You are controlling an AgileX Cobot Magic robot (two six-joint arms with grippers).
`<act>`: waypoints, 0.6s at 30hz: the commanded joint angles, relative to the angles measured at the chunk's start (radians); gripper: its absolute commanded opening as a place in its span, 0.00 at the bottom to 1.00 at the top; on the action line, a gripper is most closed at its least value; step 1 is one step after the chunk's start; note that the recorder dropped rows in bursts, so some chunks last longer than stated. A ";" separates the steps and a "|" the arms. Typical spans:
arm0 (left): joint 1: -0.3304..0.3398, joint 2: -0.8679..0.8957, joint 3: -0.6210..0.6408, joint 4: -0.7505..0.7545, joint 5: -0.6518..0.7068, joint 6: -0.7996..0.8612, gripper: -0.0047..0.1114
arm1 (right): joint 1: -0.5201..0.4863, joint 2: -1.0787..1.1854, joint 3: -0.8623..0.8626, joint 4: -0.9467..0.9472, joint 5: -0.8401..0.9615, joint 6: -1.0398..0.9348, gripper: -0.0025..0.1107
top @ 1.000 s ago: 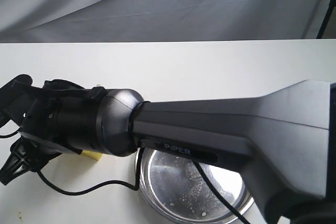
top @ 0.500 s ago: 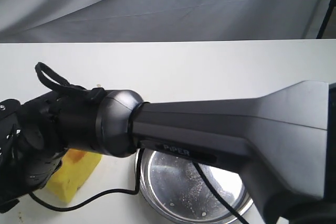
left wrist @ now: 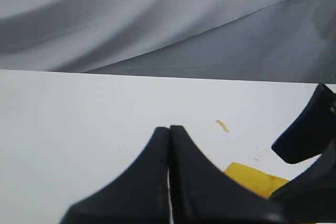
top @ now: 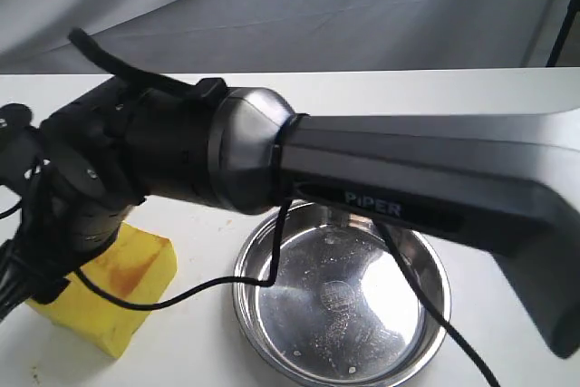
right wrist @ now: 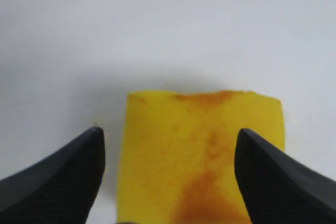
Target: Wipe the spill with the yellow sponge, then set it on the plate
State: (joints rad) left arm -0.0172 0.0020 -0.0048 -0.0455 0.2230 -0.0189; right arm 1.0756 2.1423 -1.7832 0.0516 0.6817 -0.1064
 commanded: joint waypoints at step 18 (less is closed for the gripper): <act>-0.005 -0.002 0.005 -0.011 -0.013 -0.005 0.04 | -0.088 0.153 0.001 -0.052 0.049 -0.045 0.15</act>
State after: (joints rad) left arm -0.0172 0.0020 -0.0048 -0.0455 0.2193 -0.0189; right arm 0.9887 2.2793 -1.7832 0.0581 0.7228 -0.1388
